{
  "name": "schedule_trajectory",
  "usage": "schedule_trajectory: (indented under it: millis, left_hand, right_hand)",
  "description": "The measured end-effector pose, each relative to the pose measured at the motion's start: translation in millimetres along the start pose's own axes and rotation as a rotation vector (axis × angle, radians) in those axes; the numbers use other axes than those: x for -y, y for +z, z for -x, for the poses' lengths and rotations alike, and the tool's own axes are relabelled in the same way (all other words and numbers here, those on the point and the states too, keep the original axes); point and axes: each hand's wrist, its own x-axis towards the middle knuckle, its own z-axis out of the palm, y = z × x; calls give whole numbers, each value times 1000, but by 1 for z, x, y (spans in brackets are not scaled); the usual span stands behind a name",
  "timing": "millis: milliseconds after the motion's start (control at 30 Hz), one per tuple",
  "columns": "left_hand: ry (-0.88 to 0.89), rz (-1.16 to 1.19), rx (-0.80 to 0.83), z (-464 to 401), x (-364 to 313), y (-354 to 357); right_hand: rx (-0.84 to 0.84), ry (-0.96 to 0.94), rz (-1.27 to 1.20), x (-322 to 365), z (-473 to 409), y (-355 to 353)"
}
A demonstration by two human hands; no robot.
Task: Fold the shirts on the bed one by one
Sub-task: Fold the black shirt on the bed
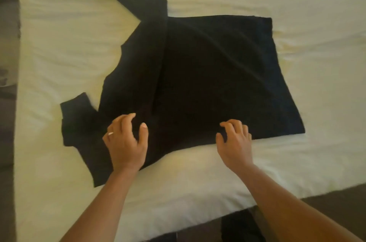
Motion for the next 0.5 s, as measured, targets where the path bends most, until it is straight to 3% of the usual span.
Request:
schedule_trajectory:
  millis: [67, 133, 267, 400, 500]
  left_hand:
    - [-85, 12, 21, -6, 54, -20]
    - [-116, 40, 175, -9, 99, -32]
    - [89, 11, 482, 1, 156, -47]
    - [193, -68, 486, 28, 179, -54]
    - [166, -109, 618, 48, 191, -50]
  right_hand:
    - [85, -142, 32, 49, 9, 27]
    - [181, -206, 67, 89, 15, 49]
    - [333, -89, 145, 129, 23, 79]
    - [427, -23, 213, 132, 21, 81]
    - [501, -28, 209, 128, 22, 78]
